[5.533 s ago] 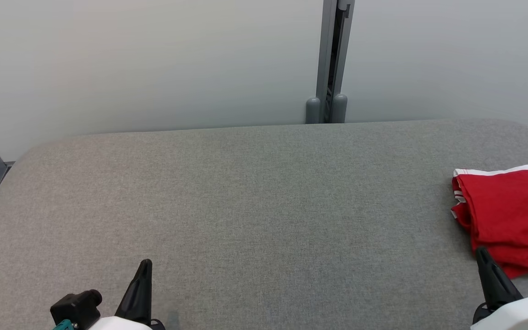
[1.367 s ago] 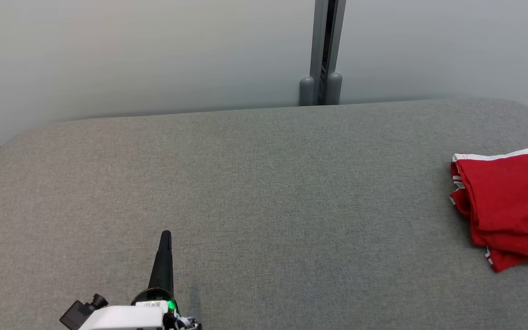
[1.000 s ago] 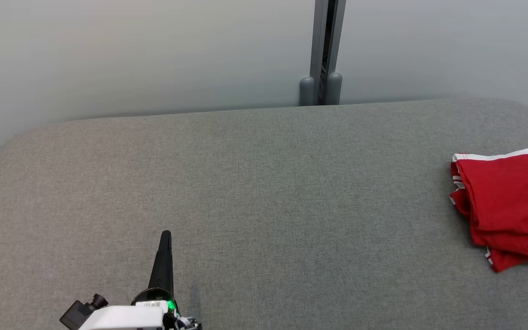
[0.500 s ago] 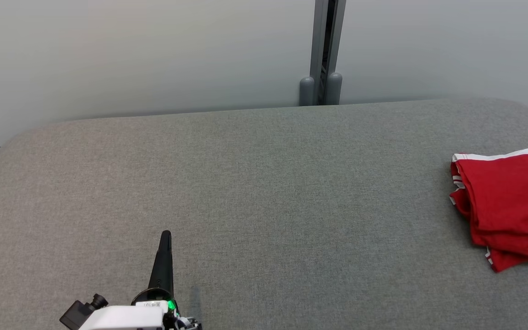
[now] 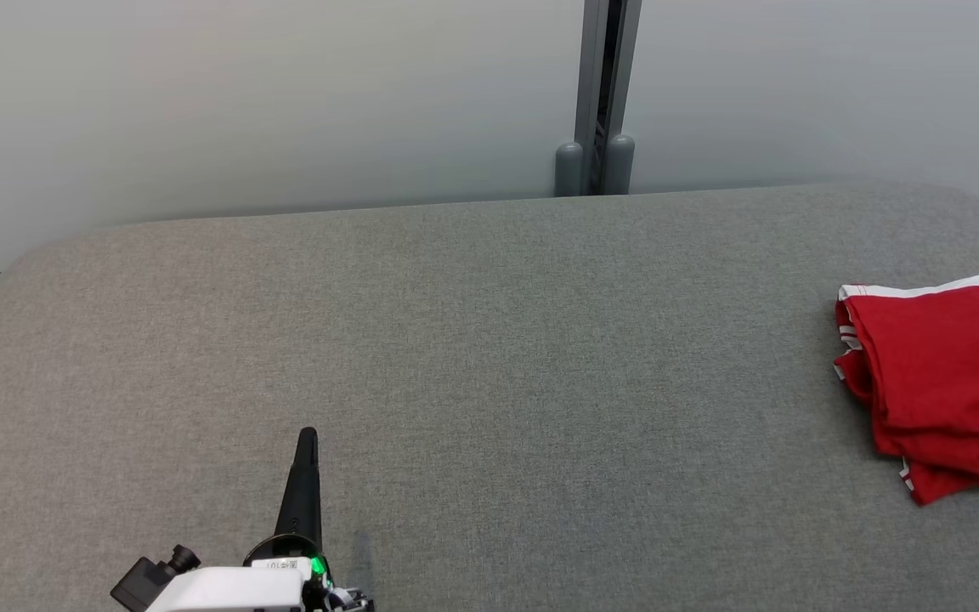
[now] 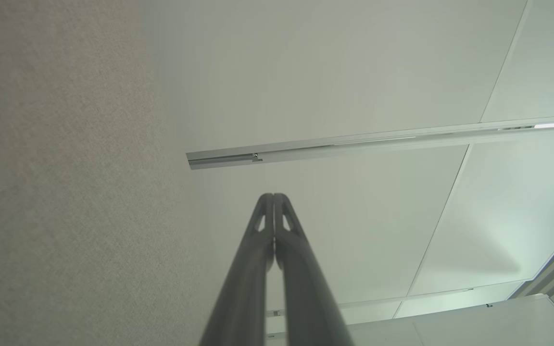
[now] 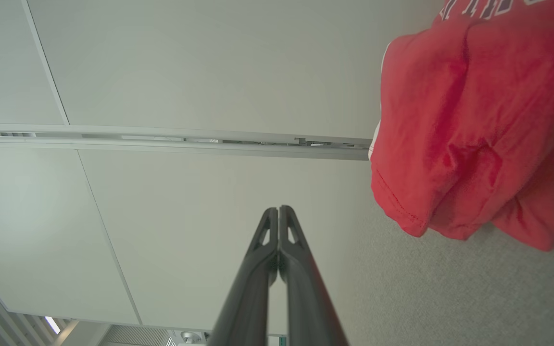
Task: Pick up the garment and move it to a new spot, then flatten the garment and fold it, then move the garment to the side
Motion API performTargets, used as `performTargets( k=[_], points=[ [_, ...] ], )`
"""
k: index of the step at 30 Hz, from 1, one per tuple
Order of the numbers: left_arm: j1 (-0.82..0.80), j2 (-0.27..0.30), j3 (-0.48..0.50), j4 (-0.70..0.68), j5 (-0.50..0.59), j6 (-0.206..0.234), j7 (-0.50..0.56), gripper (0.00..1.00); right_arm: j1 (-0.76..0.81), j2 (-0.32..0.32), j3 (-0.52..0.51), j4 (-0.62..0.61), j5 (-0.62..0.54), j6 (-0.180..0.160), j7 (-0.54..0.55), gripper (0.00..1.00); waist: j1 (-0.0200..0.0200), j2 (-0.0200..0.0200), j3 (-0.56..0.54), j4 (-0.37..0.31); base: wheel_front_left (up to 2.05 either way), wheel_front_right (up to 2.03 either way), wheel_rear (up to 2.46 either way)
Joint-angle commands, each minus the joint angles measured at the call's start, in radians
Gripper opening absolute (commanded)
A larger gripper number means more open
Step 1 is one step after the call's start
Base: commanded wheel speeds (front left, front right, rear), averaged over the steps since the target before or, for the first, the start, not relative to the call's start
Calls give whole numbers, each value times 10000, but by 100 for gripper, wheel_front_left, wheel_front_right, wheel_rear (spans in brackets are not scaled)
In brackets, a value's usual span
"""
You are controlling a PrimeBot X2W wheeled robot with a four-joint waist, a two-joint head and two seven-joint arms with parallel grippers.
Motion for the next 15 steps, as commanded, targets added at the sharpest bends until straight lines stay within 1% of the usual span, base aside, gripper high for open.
performTargets(
  k=[1,15],
  points=[
    [-133,28,60,-28,-22,-45,-8,0,-88,-18,-22,26,-8,4,79,0,0,-1,0,0,0,0,0],
    [-133,28,60,-29,-22,-45,-8,0,-92,1,-53,26,-37,2,75,0,0,-1,0,0,0,0,0]
  ],
)
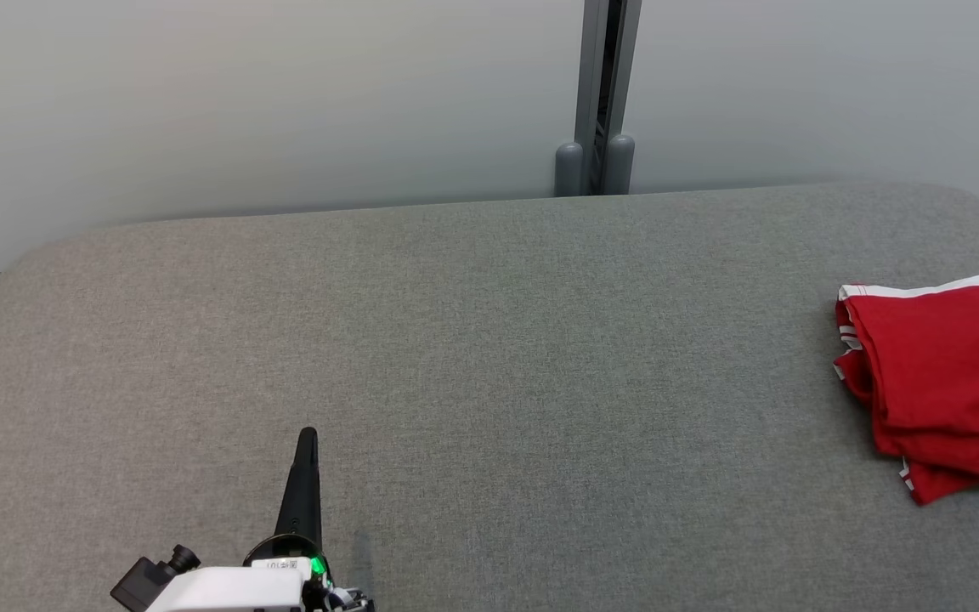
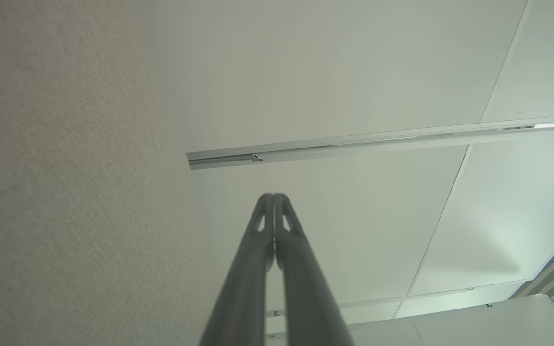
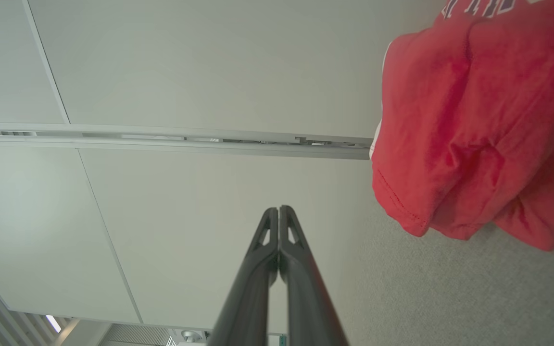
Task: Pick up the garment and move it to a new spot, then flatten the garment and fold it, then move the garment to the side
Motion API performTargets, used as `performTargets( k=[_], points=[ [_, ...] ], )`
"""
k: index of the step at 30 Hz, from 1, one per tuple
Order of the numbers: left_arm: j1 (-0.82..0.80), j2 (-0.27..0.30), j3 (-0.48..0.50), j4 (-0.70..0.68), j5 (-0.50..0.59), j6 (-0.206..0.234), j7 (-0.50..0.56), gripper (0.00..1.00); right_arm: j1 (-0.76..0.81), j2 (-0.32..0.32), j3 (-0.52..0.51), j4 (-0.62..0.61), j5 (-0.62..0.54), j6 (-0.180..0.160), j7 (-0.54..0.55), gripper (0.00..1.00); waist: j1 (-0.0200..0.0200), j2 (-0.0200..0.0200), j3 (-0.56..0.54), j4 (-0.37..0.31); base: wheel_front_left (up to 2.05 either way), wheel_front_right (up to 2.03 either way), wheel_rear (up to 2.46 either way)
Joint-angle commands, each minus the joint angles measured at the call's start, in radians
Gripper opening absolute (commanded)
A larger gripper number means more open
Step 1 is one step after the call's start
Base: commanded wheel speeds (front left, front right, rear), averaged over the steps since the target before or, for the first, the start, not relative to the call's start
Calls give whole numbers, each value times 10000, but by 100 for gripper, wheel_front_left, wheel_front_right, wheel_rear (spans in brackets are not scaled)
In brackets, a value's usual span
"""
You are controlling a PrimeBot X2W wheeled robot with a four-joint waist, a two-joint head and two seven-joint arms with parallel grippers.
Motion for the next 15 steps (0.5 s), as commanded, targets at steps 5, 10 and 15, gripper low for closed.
performTargets(
  k=[5,10,15],
  points=[
    [-133,28,60,-30,-22,-45,-8,0,-75,-9,-35,27,-27,4,26,0,0,-1,0,0,0,0,0],
    [-133,28,61,-30,-22,-45,-8,0,-82,-5,-45,27,-40,4,35,0,0,-1,0,0,0,0,0],
    [-133,28,61,-31,-22,-45,-8,0,-88,-2,-54,27,-53,4,46,0,0,-1,0,0,0,0,0]
  ],
)
